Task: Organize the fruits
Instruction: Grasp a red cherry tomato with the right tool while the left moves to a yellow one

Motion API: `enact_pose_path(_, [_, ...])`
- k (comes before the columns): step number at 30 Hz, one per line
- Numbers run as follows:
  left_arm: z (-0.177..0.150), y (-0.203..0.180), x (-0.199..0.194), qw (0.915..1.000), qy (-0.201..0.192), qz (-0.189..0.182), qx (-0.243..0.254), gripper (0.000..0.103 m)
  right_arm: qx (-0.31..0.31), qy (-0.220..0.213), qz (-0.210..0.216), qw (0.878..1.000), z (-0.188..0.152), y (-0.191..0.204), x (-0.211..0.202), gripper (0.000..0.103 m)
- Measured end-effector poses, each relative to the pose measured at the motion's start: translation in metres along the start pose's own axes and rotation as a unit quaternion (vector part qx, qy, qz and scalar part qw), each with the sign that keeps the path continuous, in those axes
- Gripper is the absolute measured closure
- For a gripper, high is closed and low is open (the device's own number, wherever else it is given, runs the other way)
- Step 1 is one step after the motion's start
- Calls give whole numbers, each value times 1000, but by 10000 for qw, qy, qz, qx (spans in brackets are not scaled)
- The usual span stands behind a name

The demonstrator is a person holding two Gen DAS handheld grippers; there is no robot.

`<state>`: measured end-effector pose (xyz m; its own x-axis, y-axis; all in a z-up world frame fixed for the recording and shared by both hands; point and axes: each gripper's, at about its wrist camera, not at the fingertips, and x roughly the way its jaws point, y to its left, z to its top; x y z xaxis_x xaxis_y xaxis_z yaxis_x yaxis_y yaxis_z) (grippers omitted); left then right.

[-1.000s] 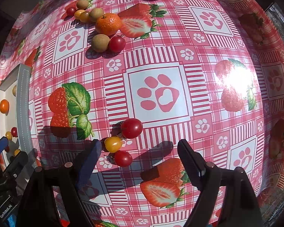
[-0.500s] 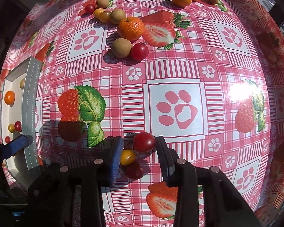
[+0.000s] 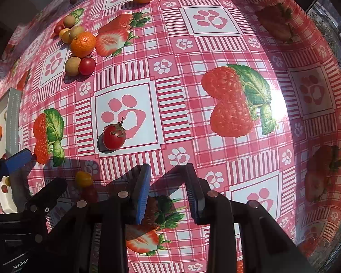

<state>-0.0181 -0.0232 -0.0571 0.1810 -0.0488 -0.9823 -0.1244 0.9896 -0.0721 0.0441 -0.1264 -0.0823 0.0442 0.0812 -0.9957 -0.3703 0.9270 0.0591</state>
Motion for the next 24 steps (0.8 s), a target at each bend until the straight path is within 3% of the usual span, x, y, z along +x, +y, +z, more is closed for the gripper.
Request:
enact_pose_path(11, [15, -26, 24, 9997, 177, 24, 188, 25, 196, 13, 440, 9988, 10, -37, 0, 66])
enact_pose_path(15, [17, -34, 31, 9996, 194, 87, 176, 25, 176, -98, 782, 9967, 17, -39, -10, 41])
enact_pose_path(20, [19, -34, 35, 9995, 197, 174, 162, 31, -115, -141, 804, 9966, 32, -25, -8, 41])
enact_pose_path(23, [22, -36, 35, 9995, 173, 226, 164, 42, -234, -77, 666, 9975, 34, -16, -1, 42])
enact_pose_path(24, [23, -36, 34, 9995, 174, 226, 155, 44, -293, -136, 600, 9977, 34, -14, -2, 50])
